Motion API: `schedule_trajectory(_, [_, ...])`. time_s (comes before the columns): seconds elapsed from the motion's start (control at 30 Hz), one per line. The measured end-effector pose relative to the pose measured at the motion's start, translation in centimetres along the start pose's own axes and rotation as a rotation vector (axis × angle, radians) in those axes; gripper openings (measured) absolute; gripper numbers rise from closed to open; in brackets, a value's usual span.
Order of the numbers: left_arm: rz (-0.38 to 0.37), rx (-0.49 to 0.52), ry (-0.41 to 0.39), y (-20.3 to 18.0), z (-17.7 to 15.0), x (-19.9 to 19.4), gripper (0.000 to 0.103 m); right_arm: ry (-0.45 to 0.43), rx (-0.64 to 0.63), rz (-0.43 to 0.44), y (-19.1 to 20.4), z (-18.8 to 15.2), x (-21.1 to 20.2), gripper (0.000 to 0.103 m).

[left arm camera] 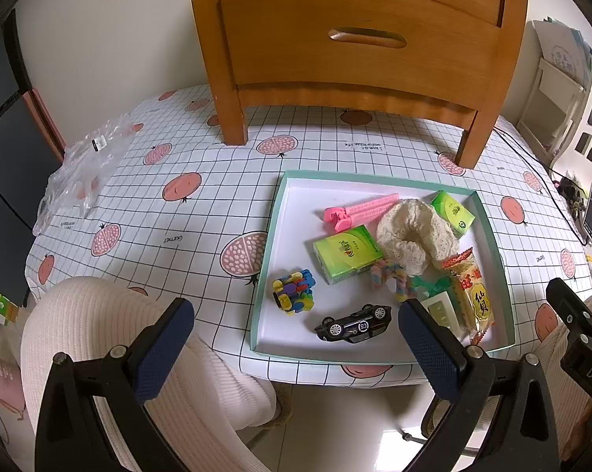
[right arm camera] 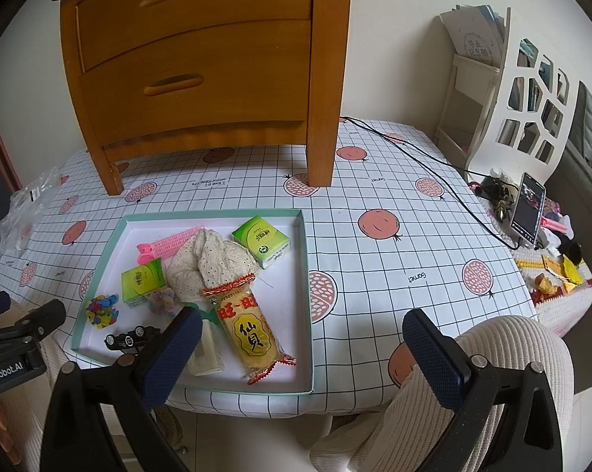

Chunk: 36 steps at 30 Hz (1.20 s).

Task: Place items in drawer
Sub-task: 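Move both grippers from the tray to the nightstand's lower drawer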

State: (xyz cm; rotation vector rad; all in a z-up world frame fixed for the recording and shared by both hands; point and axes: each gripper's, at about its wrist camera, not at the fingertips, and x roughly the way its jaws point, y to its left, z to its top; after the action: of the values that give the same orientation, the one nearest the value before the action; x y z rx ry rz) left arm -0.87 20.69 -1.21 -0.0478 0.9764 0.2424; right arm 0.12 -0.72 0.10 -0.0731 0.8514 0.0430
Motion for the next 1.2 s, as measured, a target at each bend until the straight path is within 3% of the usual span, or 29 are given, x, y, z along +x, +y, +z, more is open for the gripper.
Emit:
schedule_trajectory(0.43, [-0.029,-0.026,0.01,0.3,0.4,0.2,0.103,0.01,0.026,0.003,0.1,0.0,0.3,0.103])
schedule_trajectory(0.63, [-0.074,-0.058,-0.012,1.4,2.3,0.3,0.103,0.016,0.112,0.033,-1.4,0.4,0.3,0.103])
schedule_trajectory(0.73, [-0.091,-0.065,-0.046,2.0,3.5,0.3,0.103,-0.02,0.138,0.05,-2.2,1.0,0.1,0.103])
schedule_trajectory(0.97, [-0.163,-0.125,-0.109,3.8,7.6,1.3,0.103,-0.121,0.162,0.085,-3.3,4.3,0.4,0.103])
schedule_trajectory(1.2, [-0.197,-0.144,-0.225,5.1,12.6,2.5,0.103,-0.171,0.14,0.137,-3.1,9.3,2.5,0.103])
